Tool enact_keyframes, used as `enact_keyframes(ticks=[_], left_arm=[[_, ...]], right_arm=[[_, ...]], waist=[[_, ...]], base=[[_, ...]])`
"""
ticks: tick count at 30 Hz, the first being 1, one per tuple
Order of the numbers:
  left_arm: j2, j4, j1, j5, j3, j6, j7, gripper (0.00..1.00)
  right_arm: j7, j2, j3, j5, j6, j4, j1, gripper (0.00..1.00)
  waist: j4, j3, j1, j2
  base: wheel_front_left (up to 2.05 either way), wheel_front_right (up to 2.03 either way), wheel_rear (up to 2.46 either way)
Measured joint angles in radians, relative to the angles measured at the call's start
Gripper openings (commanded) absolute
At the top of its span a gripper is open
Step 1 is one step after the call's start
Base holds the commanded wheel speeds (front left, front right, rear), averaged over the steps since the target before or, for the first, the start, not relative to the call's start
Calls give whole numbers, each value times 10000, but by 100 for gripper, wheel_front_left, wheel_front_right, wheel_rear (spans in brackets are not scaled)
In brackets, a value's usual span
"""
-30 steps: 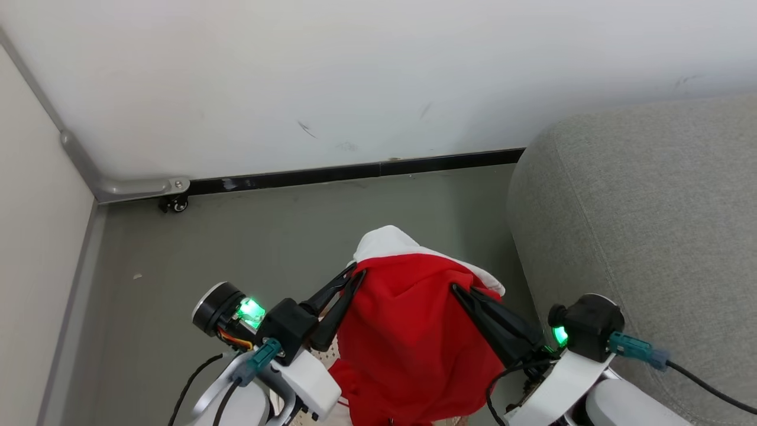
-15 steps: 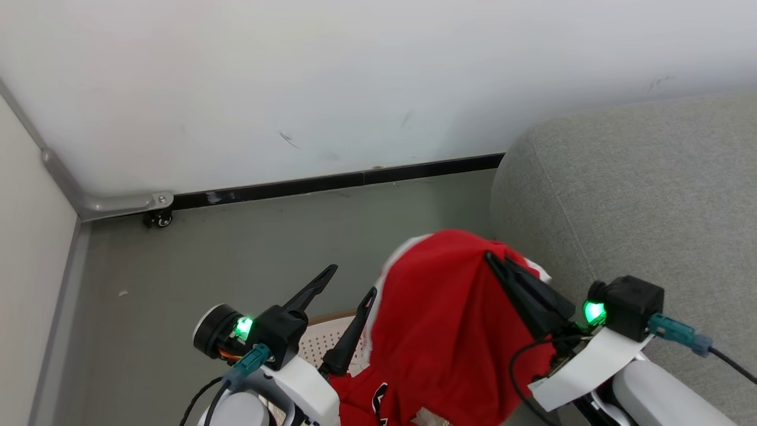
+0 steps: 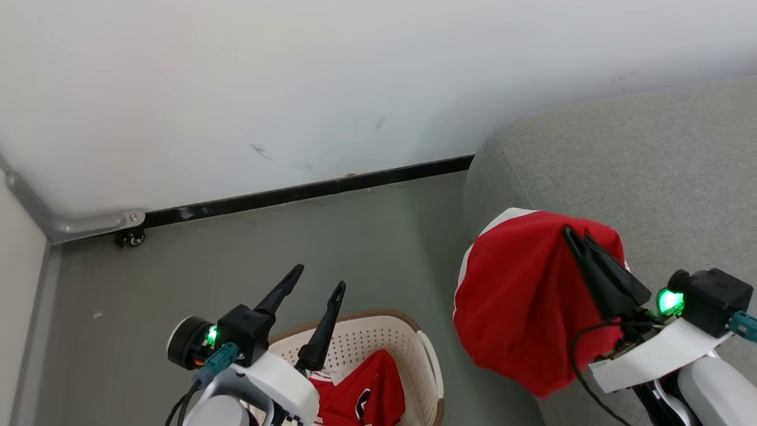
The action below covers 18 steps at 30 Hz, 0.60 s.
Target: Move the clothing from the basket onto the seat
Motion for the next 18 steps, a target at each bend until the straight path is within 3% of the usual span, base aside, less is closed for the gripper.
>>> enact_keyframes(ticks=[11, 18], left_arm=[[-132, -13, -2, -81, 201, 94, -4, 100], [-155, -23, -3, -81, 332, 194, -15, 100]], right_arm=[[-19, 163, -1346, -430, 0, -566, 1201, 0], [4, 430, -1630, -562, 0, -1005, 1707, 0]], waist=[[-799, -12, 0, 0], [-1385, 15, 0, 0]], base=[[0, 0, 0], [0, 0, 0]])
